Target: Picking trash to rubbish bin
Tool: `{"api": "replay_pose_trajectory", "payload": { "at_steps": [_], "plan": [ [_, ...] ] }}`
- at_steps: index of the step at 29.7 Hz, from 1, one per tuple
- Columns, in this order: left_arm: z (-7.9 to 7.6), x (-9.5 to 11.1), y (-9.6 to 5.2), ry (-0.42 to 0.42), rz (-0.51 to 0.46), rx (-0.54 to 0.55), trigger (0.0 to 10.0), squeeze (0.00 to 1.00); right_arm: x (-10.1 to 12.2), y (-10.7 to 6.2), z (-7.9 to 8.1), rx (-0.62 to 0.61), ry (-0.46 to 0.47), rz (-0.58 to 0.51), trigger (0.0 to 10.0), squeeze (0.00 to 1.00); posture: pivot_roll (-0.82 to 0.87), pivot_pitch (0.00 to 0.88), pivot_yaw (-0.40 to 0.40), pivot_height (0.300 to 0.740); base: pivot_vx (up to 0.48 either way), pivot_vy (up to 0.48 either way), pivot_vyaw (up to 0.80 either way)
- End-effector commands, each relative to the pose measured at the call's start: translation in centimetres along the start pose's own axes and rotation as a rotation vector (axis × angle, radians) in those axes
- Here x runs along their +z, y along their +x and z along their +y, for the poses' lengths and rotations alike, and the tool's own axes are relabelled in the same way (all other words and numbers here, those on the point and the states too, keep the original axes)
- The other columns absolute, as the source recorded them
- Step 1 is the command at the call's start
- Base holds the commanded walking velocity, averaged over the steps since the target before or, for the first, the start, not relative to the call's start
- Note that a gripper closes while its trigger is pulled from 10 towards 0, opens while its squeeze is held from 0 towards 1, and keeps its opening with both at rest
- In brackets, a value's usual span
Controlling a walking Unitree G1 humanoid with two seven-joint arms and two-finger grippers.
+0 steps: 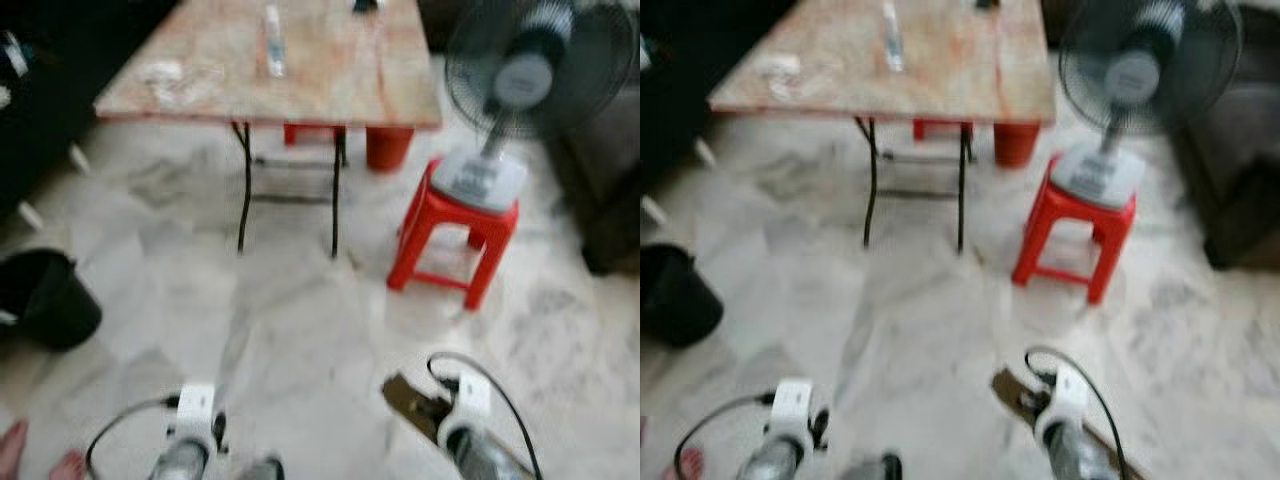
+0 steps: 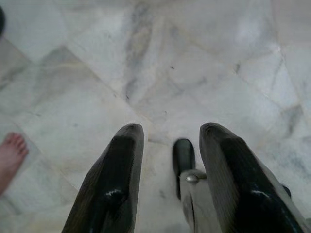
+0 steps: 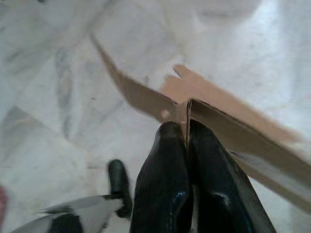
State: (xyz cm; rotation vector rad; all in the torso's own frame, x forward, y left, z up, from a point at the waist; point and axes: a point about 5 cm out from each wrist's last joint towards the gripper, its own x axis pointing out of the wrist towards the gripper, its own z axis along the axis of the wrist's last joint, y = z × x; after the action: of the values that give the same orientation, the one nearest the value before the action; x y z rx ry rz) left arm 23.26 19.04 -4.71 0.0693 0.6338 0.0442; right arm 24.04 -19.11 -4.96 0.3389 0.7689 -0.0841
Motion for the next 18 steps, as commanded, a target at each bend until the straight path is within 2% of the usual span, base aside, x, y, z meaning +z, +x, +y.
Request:
{"api": "replay_pose_trajectory", "payload": {
  "at_steps": [1, 8, 11, 16, 18],
  "plan": [
    [0.3, -2.2, -0.6, 0.016, 0.099, 0.015, 10.0, 0.00, -1.8, -0.6, -1.5, -0.058, -0.033, 0.060, 10.0, 0.00, 0.06, 0.218, -0.035, 0.740, 0.000, 0.000, 0.00],
    [0.4, -4.8, -1.7, 0.043, 0.199, 0.020, 10.0, 0.00, -3.2, -1.1, -2.4, -0.111, -0.064, 0.111, 10.0, 0.00, 0.06, 0.217, -0.036, 0.740, 0.000, 0.000, 0.00],
    [0.7, -6.3, -2.4, 0.030, 0.255, 0.036, 10.0, 0.00, -4.1, -1.4, -2.7, -0.126, -0.112, 0.148, 10.0, 0.00, 0.06, 0.210, -0.028, 0.740, 0.000, 0.000, 0.00],
    [1.4, -7.5, -3.1, 0.018, 0.304, 0.072, 10.0, 0.00, -4.6, -1.6, -3.1, -0.152, -0.089, 0.159, 10.0, 0.00, 0.07, 0.201, -0.026, 0.740, 0.000, 0.000, 0.00],
    [1.6, -8.0, -3.3, 0.036, 0.323, 0.078, 10.0, 0.00, -5.3, -1.7, -3.0, -0.135, -0.126, 0.197, 10.0, 0.00, 0.07, 0.201, -0.025, 0.740, 0.000, 0.000, 0.00]
  ]
}}
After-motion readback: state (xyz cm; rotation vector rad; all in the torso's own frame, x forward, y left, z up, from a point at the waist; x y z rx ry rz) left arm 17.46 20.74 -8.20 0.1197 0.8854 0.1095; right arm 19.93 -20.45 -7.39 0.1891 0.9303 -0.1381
